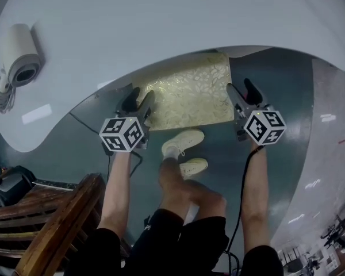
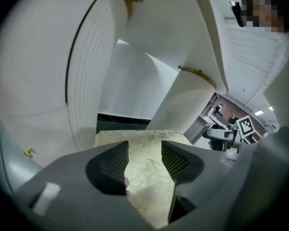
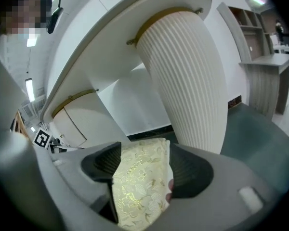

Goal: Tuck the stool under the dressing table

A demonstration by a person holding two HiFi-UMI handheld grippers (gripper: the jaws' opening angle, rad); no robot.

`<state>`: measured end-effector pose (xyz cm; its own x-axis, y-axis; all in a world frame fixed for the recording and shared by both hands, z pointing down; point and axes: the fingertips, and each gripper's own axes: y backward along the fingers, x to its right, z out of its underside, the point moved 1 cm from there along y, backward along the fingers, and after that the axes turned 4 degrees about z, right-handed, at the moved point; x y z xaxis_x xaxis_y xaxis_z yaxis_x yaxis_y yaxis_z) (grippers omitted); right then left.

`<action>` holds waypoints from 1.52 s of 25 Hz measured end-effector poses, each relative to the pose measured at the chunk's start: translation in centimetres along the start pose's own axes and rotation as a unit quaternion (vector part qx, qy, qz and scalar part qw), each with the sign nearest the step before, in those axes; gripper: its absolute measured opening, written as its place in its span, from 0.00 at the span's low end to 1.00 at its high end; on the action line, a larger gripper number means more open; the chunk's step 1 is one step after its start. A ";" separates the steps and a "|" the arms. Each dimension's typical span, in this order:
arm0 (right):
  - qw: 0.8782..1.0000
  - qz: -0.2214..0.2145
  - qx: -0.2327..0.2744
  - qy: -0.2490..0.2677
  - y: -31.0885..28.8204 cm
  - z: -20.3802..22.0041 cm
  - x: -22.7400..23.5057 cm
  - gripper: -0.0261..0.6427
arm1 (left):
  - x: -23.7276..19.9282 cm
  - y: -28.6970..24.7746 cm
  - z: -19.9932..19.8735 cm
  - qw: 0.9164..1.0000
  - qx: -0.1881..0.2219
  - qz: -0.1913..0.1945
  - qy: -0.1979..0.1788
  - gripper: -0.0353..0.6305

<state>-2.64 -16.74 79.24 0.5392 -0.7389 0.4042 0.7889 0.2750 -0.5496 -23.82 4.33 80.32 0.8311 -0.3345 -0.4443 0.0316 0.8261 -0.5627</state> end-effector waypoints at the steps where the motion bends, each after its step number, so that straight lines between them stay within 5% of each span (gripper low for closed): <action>1: 1.000 0.003 0.006 0.002 0.7 -0.5 -0.3 0.51 | 1.0 0.0 -0.6 1.000 -0.001 0.009 -0.012 0.39; 14: 0.992 0.077 0.095 0.038 13.4 -8.2 -2.7 0.27 | 16.0 1.1 -8.1 0.986 0.000 0.115 -0.117 0.19; 24: 0.976 0.159 0.147 0.035 25.5 -13.1 -2.9 0.19 | 29.8 3.6 -13.6 0.961 0.012 0.212 -0.176 0.11; 38: 0.947 0.243 0.208 0.014 45.5 -18.6 -7.1 0.06 | 46.3 13.7 -19.5 0.927 0.037 0.294 -0.229 0.06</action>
<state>23.97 -10.41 37.80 0.8650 -0.4776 0.1537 0.5007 0.8013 -0.3275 4.28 -8.68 38.37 0.8646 0.3975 -0.3074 -0.4782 0.8387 -0.2606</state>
